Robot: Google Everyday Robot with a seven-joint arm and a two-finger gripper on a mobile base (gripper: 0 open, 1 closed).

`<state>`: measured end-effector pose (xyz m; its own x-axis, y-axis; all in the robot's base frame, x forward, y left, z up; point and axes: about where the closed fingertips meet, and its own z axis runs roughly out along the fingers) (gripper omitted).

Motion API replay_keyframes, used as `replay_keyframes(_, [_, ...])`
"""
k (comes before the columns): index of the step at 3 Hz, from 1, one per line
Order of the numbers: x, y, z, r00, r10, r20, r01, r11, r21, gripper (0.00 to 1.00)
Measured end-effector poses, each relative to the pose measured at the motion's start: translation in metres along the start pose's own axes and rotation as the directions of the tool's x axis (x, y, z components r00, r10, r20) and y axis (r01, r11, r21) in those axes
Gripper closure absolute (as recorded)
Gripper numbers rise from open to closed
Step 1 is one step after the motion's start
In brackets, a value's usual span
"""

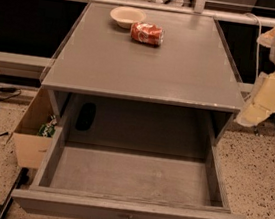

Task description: Place coke can into top drawer

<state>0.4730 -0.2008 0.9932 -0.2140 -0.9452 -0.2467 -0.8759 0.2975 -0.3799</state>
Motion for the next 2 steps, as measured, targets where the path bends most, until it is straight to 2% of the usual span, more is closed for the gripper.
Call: replay_keyframes(2, [-0.036, -0.072, 0.025, 0.995, 0.038, 0.092, -0.048, 0.9927, 0.111, 0.00])
